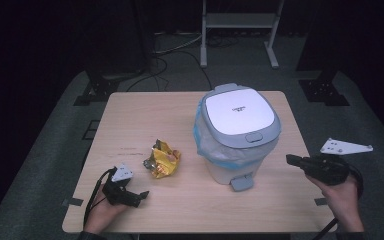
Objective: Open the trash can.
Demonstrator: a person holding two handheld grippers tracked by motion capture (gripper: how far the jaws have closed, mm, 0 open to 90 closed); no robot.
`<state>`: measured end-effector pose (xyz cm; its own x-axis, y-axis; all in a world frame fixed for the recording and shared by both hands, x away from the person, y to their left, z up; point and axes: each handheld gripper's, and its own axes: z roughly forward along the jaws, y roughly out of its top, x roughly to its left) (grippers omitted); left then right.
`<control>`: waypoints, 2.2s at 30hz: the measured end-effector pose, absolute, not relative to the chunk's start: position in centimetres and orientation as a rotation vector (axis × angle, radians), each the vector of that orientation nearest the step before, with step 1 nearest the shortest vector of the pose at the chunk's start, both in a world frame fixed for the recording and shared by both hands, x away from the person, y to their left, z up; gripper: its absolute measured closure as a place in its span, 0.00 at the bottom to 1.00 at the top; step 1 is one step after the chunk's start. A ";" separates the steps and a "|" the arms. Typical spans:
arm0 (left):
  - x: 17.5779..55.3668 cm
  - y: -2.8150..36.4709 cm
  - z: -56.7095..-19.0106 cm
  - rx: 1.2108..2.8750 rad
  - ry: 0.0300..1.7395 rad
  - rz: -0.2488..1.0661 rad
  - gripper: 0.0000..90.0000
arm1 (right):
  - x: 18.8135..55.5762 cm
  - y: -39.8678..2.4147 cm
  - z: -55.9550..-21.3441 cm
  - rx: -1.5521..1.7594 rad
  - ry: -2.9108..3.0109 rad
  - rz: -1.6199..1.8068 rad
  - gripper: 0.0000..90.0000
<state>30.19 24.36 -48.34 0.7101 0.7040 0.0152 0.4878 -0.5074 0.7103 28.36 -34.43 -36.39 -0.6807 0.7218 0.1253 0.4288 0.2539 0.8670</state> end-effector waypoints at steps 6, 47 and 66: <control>30.2 24.4 -48.3 2.210 0.902 0.395 0.00 | 28.3 -34.4 -35.2 1.047 2.225 1.413 1.00; 30.2 24.3 -48.4 2.207 0.900 0.396 0.00 | 28.1 -32.3 -28.4 0.857 2.171 1.590 1.00; 30.2 24.3 -48.4 2.207 0.900 0.396 0.00 | 28.5 -30.5 -27.0 0.773 2.179 1.643 1.00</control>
<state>30.21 24.35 -48.37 0.7106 0.7035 0.0151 0.4858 -0.5060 0.7127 28.50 -30.49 -26.98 -0.8085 0.5834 0.0774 0.2350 0.1994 0.9513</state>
